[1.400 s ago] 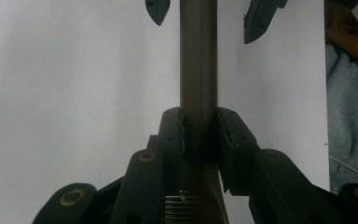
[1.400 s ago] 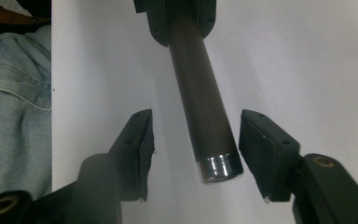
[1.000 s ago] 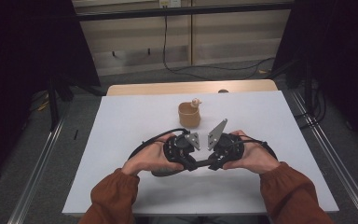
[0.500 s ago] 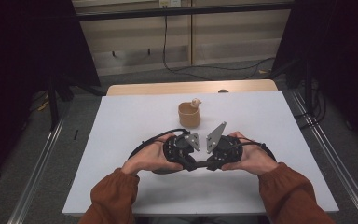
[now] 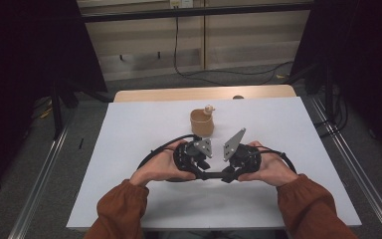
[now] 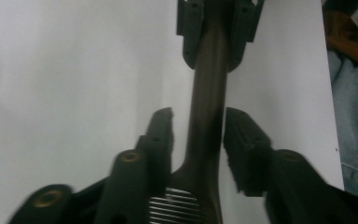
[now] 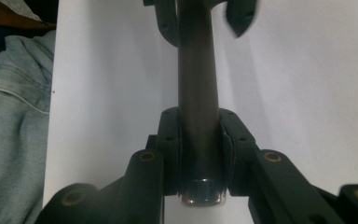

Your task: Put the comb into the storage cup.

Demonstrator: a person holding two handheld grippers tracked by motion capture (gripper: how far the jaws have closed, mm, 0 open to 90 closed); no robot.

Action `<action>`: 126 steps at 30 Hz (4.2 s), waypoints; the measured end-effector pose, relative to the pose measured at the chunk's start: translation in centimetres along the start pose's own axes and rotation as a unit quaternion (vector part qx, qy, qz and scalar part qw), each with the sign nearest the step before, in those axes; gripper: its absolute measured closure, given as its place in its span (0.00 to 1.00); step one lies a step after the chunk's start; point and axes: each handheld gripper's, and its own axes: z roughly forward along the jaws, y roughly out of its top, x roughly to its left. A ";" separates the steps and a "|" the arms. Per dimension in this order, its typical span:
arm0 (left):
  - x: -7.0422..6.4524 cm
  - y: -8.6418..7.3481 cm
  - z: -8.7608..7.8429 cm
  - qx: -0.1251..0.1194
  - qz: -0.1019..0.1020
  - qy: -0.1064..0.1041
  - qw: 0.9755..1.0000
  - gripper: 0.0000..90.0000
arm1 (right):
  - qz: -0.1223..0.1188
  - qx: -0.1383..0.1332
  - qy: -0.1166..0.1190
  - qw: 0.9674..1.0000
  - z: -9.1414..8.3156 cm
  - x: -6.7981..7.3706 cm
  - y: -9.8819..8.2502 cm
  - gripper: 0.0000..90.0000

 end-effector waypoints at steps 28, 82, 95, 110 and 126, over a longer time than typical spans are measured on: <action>1.6 -1.9 -3.6 -0.137 -0.085 0.108 0.981 0.06 | 0.081 -0.035 -0.041 0.995 -1.6 -0.4 -2.4 0.81; -3.1 -10.0 -3.7 -0.276 -0.187 0.238 0.912 0.04 | 0.178 -0.153 -0.111 0.966 -2.9 2.1 -8.0 0.81; -3.7 -10.5 -1.8 -0.296 -0.177 0.223 0.912 0.04 | 0.154 -0.195 -0.123 0.961 -2.5 2.3 -8.0 0.81; -3.8 -10.4 -1.6 -0.320 -0.182 0.230 0.901 0.06 | 0.157 -0.257 -0.124 0.945 -2.8 2.8 -7.9 0.81; -4.8 -8.5 -1.0 -0.354 -0.155 0.180 0.905 0.04 | 0.153 -0.326 -0.131 0.924 -3.4 3.6 -7.6 0.81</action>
